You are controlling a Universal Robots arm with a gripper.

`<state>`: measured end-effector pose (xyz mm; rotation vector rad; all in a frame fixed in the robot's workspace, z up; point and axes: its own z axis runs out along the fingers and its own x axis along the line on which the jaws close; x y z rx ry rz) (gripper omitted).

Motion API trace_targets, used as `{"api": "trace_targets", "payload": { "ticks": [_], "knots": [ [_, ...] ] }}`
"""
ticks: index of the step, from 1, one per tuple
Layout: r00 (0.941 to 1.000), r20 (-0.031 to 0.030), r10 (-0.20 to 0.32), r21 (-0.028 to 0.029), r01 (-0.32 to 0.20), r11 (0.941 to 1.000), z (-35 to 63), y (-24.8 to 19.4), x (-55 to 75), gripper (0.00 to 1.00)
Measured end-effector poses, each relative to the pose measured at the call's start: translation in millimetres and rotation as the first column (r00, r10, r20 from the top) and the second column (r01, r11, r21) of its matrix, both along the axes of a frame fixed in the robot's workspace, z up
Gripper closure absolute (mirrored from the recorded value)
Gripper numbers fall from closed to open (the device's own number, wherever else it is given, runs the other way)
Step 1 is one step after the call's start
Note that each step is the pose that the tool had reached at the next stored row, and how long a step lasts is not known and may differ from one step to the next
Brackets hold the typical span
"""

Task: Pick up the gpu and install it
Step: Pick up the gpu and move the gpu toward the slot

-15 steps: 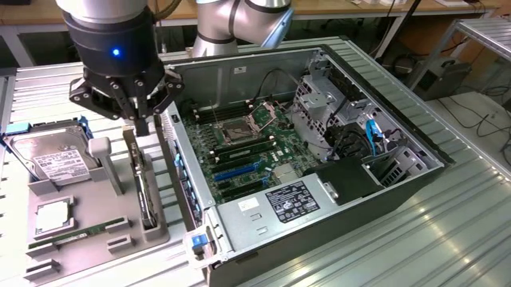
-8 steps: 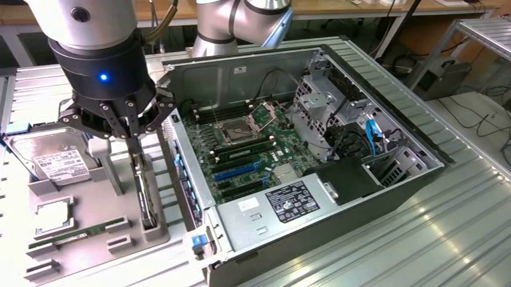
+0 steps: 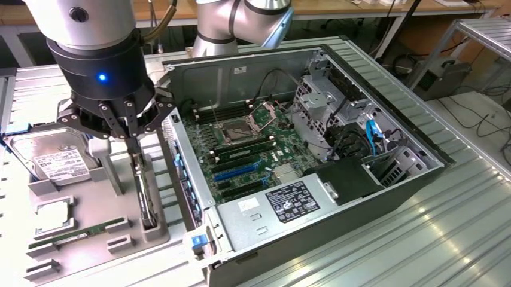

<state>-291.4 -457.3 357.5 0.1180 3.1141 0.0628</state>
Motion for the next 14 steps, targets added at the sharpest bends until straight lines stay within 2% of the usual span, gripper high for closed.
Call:
{"api": "trace_targets", "payload": {
  "ticks": [6,7,11,12,13,14],
  "knots": [
    [1.0,-0.0003,0.0,0.0002,0.0,1.0,-0.7,0.0,-0.5,0.89],
    [1.0,-0.0022,0.0,-0.0008,0.0,1.0,-1.8,0.1,-0.9,0.89],
    [1.0,-0.0035,-0.002,-0.0047,0.002,1.0,-7.0,2.9,-9.8,0.89],
    [1.0,-0.004,-0.003,-0.0051,0.002,1.0,-7.5,2.9,-10.1,0.89],
    [1.0,-0.0041,-0.002,-0.0055,0.002,1.0,-7.4,2.9,-10.0,0.83],
    [1.0,-0.0039,-0.002,-0.0064,0.002,1.0,-7.6,2.9,-10.0,0.83]
  ]
}}
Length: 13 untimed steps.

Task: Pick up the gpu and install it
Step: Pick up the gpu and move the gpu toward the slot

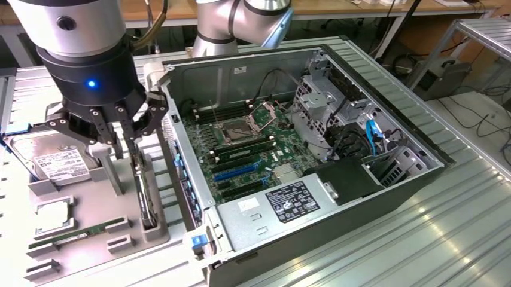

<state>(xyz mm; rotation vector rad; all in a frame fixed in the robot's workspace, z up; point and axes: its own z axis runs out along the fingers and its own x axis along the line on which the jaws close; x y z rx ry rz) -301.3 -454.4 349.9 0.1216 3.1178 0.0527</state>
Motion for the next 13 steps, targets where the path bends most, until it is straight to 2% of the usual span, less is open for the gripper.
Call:
{"api": "trace_targets", "payload": {
  "ticks": [1,2,13],
  "knots": [
    [1.0,-0.0001,0.0,-0.0036,0.0,1.0,-0.8,0.0,0.0,0.76],
    [1.0,0.0,0.0,-0.0041,0.0,1.0,-4.9,0.0,-0.1,0.64],
    [1.0,0.0009,0.0,-0.0041,0.0,1.0,-28.0,-1.7,1.0,0.64]
  ]
}}
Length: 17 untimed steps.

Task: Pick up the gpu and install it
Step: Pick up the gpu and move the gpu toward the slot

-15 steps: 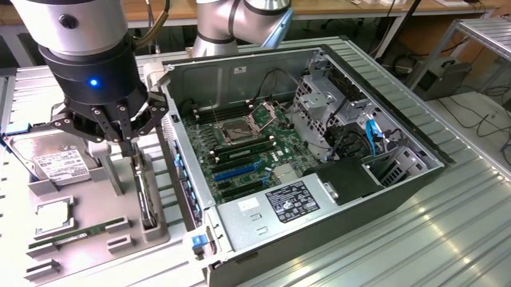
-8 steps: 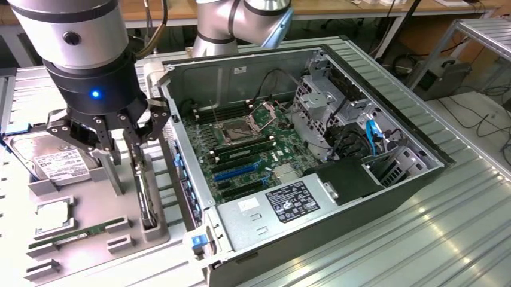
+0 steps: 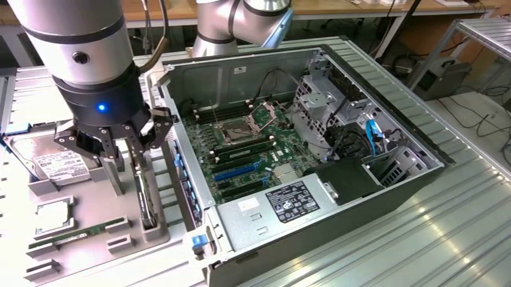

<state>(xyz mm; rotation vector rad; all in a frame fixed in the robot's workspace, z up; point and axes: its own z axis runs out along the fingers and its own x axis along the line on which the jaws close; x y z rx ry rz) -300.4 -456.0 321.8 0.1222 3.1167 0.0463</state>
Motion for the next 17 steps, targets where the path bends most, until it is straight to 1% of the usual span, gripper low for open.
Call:
{"api": "trace_targets", "payload": {
  "ticks": [3,5,8,10,14,17],
  "knots": [
    [1.0,0.0008,0.0,0.0,0.0,1.0,-5.9,-1.5,0.6,0.64],
    [1.0,0.0007,0.0,0.0,0.0,1.0,-11.3,-3.6,0.6,0.64],
    [1.0,0.0008,0.0,0.0001,0.0,1.0,-17.1,-4.8,0.6,0.64],
    [1.0,0.0007,0.0,0.0,0.0,1.0,-21.0,-5.2,0.6,0.64],
    [1.0,0.0007,0.0,0.0,0.0,1.0,-34.4,-5.2,0.6,0.64],
    [1.0,0.0008,0.0,0.0,0.0,1.0,-40.1,-4.0,0.6,0.64]
  ]
}}
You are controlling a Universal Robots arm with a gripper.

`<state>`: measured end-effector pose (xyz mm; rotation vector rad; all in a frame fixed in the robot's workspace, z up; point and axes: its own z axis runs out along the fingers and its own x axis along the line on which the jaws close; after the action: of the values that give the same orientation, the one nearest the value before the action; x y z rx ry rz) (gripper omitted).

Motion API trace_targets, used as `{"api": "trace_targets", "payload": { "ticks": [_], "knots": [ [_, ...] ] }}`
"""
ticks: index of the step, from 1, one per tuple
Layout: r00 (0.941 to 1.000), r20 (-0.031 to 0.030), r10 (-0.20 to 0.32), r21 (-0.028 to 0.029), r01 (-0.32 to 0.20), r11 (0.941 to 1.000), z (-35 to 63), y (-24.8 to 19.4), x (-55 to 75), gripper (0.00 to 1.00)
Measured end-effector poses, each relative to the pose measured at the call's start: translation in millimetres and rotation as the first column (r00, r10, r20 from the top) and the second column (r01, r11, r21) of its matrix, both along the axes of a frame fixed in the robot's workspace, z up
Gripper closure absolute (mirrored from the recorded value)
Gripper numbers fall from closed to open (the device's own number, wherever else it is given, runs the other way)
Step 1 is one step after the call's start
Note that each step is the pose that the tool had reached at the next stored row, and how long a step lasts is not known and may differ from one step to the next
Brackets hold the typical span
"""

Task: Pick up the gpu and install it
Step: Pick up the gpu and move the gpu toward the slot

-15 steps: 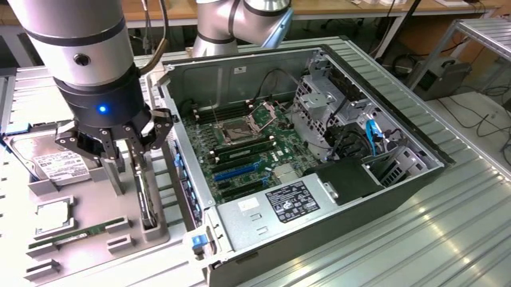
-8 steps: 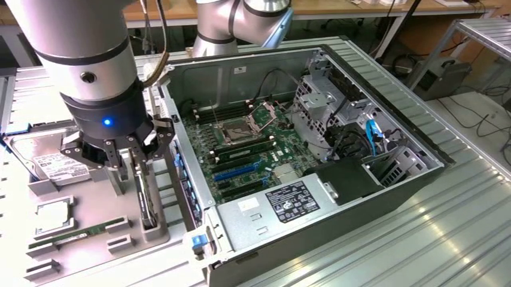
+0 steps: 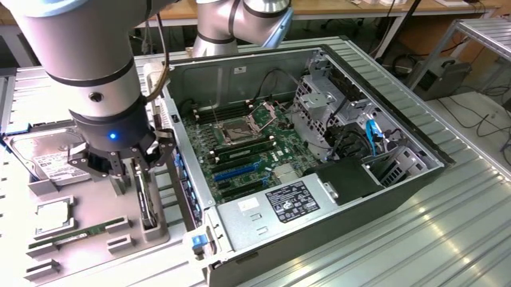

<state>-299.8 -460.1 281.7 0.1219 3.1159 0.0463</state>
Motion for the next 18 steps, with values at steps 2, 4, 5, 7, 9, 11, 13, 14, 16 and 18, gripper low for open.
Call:
{"api": "trace_targets", "payload": {
  "ticks": [2,4,5,7,9,11,13,14,16,18],
  "knots": [
    [1.0,-0.0001,0.0,-0.0001,0.0,1.0,-4.9,1.6,0.0,0.64],
    [1.0,-0.0001,0.0,0.0,0.0,1.0,-9.3,3.2,0.0,0.64],
    [1.0,0.0,0.0,0.0,0.0,1.0,-11.0,3.8,0.0,0.64],
    [1.0,0.0,0.0,0.0,0.0,1.0,-15.2,4.7,0.1,0.64],
    [1.0,0.0002,0.0,0.0,0.0,1.0,-18.9,4.8,0.1,0.64],
    [1.0,0.0041,0.0,0.0011,0.0,1.0,-23.4,4.8,-0.2,0.64],
    [1.0,0.0075,0.0,0.0019,0.0,1.0,-25.2,4.8,-0.9,0.64],
    [1.0,0.0089,0.001,0.0026,-0.001,1.0,-26.2,4.8,-1.4,0.64],
    [0.9999,0.011,0.001,0.0044,-0.001,1.0,-28.1,4.8,-2.4,0.64],
    [0.9999,0.0132,0.001,0.0069,-0.001,1.0,-30.2,5.0,-3.0,0.64]
  ]
}}
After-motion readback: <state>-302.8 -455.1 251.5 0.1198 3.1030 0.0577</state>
